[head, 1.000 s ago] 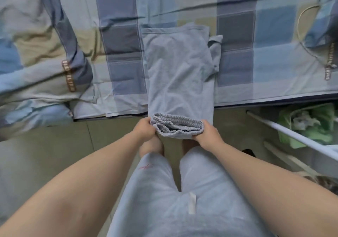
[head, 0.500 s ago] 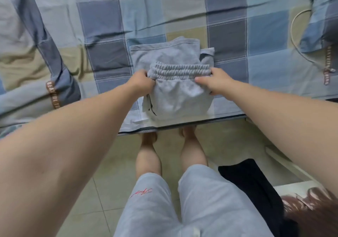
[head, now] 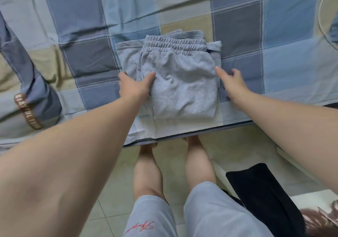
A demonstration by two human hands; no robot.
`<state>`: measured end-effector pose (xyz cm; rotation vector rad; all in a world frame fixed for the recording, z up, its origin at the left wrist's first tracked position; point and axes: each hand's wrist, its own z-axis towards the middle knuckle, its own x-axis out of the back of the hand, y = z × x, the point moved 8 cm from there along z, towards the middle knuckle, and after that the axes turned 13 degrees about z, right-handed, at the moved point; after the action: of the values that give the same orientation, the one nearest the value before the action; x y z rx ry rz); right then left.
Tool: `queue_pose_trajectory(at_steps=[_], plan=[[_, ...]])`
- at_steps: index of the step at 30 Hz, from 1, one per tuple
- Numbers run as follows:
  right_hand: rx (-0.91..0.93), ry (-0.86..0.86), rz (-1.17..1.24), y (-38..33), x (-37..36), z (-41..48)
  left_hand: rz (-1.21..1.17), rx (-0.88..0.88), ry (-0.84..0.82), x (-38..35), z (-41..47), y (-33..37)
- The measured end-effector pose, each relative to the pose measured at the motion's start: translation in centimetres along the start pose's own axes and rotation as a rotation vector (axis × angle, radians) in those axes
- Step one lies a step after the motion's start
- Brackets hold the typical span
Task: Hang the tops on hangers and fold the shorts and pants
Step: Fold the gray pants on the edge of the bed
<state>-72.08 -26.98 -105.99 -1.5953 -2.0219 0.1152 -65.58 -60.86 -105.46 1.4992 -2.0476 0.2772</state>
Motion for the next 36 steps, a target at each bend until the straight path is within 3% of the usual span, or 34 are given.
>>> queue_pose_trajectory(at_steps=[5,10,16,21,27,36], plan=[[-0.046,-0.037,0.126,1.1,-2.0,1.3,-0.118,0.006,-0.035,-1.6,2.4,0.9],[-0.111,-0.267,0.278,0.8,-6.0,-0.6,-0.094,-0.034,-0.163,-3.0,0.9,1.2],[-0.209,-0.277,0.027,-0.3,-5.9,-7.4,0.04,0.052,-0.334,-1.8,-5.3,-2.3],[-0.27,-0.249,0.052,-1.0,-3.5,-17.7,0.285,0.039,-0.439,5.0,-11.9,-5.6],[-0.349,-0.222,0.431,1.5,-2.9,-32.0,0.411,-0.104,-0.412,13.2,-19.5,-6.2],[-0.006,0.177,1.072,6.0,3.0,-48.4,0.352,-0.574,-0.323,17.2,-31.7,-5.1]])
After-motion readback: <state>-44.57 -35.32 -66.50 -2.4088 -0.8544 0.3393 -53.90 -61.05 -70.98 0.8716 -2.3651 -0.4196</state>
